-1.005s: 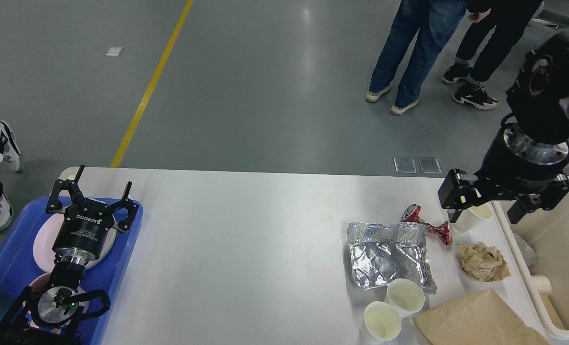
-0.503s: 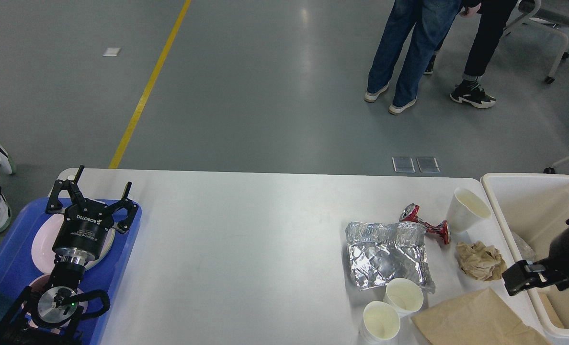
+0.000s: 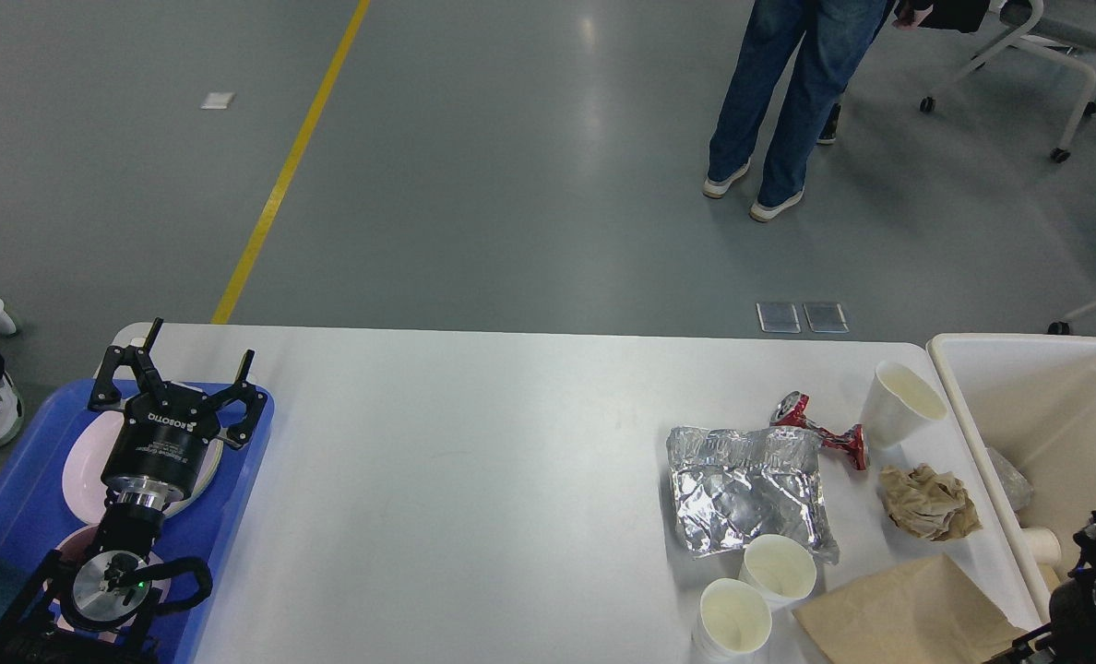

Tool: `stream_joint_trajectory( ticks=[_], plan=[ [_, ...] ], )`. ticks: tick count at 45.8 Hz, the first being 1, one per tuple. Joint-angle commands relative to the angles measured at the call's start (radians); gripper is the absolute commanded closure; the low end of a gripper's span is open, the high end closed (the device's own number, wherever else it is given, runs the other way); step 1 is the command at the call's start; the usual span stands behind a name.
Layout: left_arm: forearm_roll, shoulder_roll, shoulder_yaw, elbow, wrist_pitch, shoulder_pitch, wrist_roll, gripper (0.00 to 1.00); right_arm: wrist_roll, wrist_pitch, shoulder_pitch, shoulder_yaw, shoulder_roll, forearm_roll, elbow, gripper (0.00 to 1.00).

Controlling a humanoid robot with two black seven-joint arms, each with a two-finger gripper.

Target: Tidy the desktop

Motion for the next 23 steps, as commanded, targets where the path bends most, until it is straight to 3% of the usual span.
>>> stream_joint_trajectory(
  ticks=[1, 23],
  plan=[
    [0.000, 0.001, 0.000, 0.000, 0.000, 0.000, 0.000, 0.04, -0.003, -0.005, -0.053, 0.011, 0.008, 0.007, -0.077, 0.12],
    [0.000, 0.001, 0.000, 0.000, 0.000, 0.000, 0.000, 0.04, -0.005, -0.010, -0.211, 0.134, 0.076, 0.047, -0.155, 0.09]
  ],
)
